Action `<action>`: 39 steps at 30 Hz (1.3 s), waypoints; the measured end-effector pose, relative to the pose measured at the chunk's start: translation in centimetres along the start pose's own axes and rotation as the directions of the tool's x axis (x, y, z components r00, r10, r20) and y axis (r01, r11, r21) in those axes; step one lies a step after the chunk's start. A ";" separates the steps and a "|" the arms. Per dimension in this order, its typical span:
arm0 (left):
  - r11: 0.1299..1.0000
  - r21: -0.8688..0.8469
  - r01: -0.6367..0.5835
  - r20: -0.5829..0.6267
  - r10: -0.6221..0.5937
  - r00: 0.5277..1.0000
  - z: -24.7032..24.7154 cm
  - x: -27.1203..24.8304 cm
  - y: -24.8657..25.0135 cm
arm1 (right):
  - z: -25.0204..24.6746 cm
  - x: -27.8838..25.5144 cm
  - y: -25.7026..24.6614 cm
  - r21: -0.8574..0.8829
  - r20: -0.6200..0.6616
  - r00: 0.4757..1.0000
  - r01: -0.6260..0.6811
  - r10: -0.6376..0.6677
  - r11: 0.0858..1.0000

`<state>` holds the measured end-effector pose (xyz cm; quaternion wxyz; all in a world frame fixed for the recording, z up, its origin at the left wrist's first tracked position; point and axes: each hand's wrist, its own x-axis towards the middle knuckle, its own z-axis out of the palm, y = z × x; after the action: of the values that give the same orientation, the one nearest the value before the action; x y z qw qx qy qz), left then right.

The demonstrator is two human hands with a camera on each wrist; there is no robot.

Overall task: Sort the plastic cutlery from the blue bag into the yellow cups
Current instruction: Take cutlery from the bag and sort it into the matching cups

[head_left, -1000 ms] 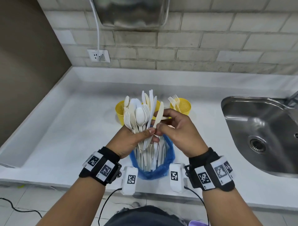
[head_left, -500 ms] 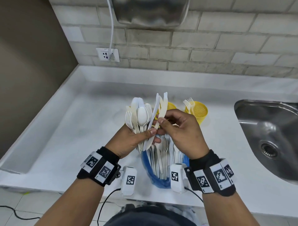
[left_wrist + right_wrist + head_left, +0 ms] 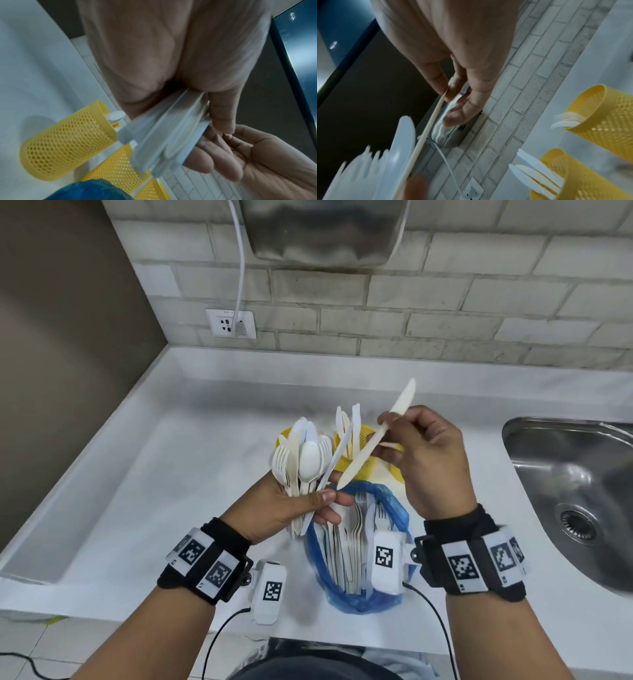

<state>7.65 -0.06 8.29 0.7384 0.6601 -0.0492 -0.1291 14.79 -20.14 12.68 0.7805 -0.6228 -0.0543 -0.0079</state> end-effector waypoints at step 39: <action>0.997 -0.049 0.052 0.037 -0.051 0.998 0.4 2.8 0.8 | 1.5 2.4 0.5 0.254 0.074 0.989 -0.140 0.125 0.957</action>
<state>10.33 -1.08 8.90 0.7501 0.6401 -0.0420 -0.1609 17.10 -18.41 12.71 0.8520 -0.5178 -0.0353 0.0691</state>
